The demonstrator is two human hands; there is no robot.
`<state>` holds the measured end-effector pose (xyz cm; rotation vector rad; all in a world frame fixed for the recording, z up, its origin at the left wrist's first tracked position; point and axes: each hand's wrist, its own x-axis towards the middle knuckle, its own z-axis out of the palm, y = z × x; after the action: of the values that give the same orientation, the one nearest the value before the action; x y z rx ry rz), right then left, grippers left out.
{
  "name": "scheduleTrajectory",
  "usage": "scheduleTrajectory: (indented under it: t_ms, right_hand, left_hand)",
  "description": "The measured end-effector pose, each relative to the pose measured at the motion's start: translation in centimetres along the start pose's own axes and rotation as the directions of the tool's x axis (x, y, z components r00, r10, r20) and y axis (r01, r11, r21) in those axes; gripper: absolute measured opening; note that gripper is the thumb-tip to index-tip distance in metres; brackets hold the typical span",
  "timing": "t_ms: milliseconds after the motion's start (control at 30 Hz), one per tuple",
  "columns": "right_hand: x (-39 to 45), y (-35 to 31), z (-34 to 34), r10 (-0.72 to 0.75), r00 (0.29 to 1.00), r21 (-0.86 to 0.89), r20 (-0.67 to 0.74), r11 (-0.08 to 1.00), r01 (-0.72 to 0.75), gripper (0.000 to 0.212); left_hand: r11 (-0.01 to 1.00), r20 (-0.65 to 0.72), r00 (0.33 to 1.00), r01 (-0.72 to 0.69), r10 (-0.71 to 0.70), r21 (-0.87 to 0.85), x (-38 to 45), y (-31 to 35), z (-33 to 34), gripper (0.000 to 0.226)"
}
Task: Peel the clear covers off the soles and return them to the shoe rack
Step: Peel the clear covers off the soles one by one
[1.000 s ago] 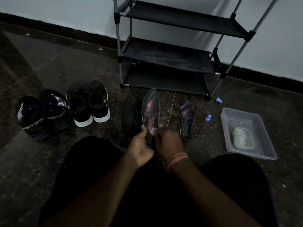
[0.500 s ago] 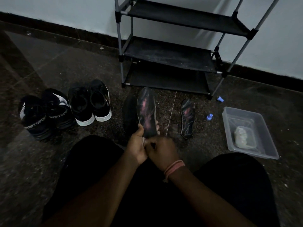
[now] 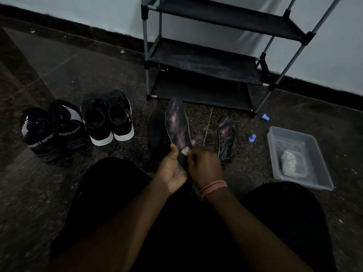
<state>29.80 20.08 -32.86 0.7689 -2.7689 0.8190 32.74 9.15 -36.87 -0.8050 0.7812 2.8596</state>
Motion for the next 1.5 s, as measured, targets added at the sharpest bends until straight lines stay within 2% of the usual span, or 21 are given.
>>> scheduleTrajectory:
  t_ms: [67,133,200,233,333,433,533,600,700,767,867,933,1000,1100,1167,1233,1300,1367,1433,1467,1500]
  right_hand:
    - [-0.1,-0.4,-0.1,-0.063,0.998,-0.017,-0.012,0.998,0.063,0.020]
    - [-1.4,-1.5,0.1,-0.112,0.991,0.068,0.079,0.992,0.107,0.017]
    - [-2.4,-2.1,0.3,-0.101,0.976,0.146,0.194,0.987,0.073,0.018]
    - [-2.3,-1.8,0.4,-0.079,0.977,0.122,0.198,0.991,0.055,0.019]
    - [-0.5,-0.2,-0.1,0.025,0.999,-0.044,0.039,0.999,-0.023,0.015]
    - [-0.5,-0.5,-0.8,-0.058,0.995,-0.072,-0.086,0.996,0.052,0.012]
    - [-2.7,-2.5,0.0,-0.149,0.987,0.041,0.063,0.988,0.147,0.013]
    - [-2.8,-2.3,0.6,-0.124,0.985,0.069,0.119,0.991,0.117,0.019]
    - [-1.0,-0.7,0.3,0.013,1.000,0.049,-0.006,0.999,-0.013,0.019]
    - [-1.1,-1.2,0.2,-0.034,0.999,0.008,-0.026,0.999,0.035,0.017]
    - [-2.7,-2.6,0.4,-0.144,0.984,0.130,0.105,0.983,0.130,0.015]
    - [-2.2,-1.8,0.2,-0.102,0.983,0.154,0.152,0.985,0.079,0.018]
    - [-0.7,-0.3,-0.2,-0.022,0.998,0.078,0.059,0.997,0.018,0.023]
    - [-0.6,-0.7,-0.2,-0.091,0.996,-0.040,-0.002,0.995,0.091,0.025]
    - [-1.6,-1.8,0.0,-0.090,0.987,0.106,0.132,0.991,0.076,0.020]
    - [-1.9,-2.0,-0.7,-0.008,0.959,0.292,0.282,0.953,-0.078,0.013]
    - [-1.3,-1.6,-2.2,0.085,0.924,0.504,0.372,0.818,-0.278,0.013]
    - [-0.5,-1.7,-3.9,0.177,0.916,0.691,0.360,0.609,-0.389,0.017]
    - [0.2,-1.7,-4.8,0.272,0.908,0.793,0.318,0.448,-0.412,0.022]
    - [0.4,-1.5,-4.9,0.303,0.909,0.798,0.285,0.450,-0.400,0.025]
    - [0.4,-1.1,-4.6,0.314,0.920,0.766,0.234,0.523,-0.373,0.028]
  left_hand:
    - [1.000,-0.010,1.000,-0.018,0.018,0.006,-0.3,0.3,-0.1,0.063]
    - [0.999,-0.017,0.999,-0.039,0.040,0.027,-0.4,0.9,-0.4,0.065]
    - [0.999,-0.030,0.999,-0.039,0.039,0.008,-0.3,1.1,-0.6,0.065]
    - [0.999,-0.034,0.999,-0.033,0.033,0.007,-0.3,1.0,-0.4,0.065]
    - [1.000,-0.018,1.000,-0.024,0.024,0.008,-0.1,0.4,0.1,0.065]
    - [0.999,-0.021,0.999,-0.040,0.039,-0.012,-0.3,0.6,-0.2,0.062]
    - [0.998,-0.044,0.997,-0.062,0.063,0.025,-0.1,1.1,-0.6,0.063]
    - [0.998,-0.041,0.998,-0.055,0.057,0.044,-0.2,1.1,-0.4,0.064]
    - [0.999,-0.019,0.999,-0.039,0.039,0.037,-0.4,0.8,0.1,0.064]
    - [0.998,-0.024,0.999,-0.043,0.044,0.040,-0.4,0.9,-0.1,0.065]
    - [0.998,-0.055,0.997,-0.051,0.054,0.046,-0.2,1.2,-1.0,0.066]
    - [0.998,-0.046,0.998,-0.037,0.039,0.042,-0.3,1.0,-0.6,0.066]
    - [0.998,-0.032,0.999,-0.026,0.028,0.063,-0.3,0.5,0.0,0.064]
    - [0.998,-0.031,0.999,-0.036,0.037,0.046,-0.1,0.5,-0.3,0.065]
    - [0.997,-0.032,0.998,-0.059,0.061,0.055,-0.1,0.9,-0.8,0.066]
    - [0.995,-0.017,0.997,-0.077,0.078,0.061,0.0,1.2,-0.7,0.064]
    - [0.996,0.007,0.998,-0.066,0.066,0.056,0.1,1.1,-0.3,0.064]
    - [0.999,0.042,0.998,-0.039,0.038,0.031,0.1,0.9,-0.1,0.065]
    - [0.999,0.081,0.996,-0.045,0.045,-0.005,0.1,0.8,-0.3,0.064]
    - [0.998,0.085,0.995,-0.052,0.053,-0.017,0.1,0.8,-0.5,0.064]
    - [0.998,0.078,0.995,-0.058,0.060,-0.023,0.2,0.8,-0.6,0.063]
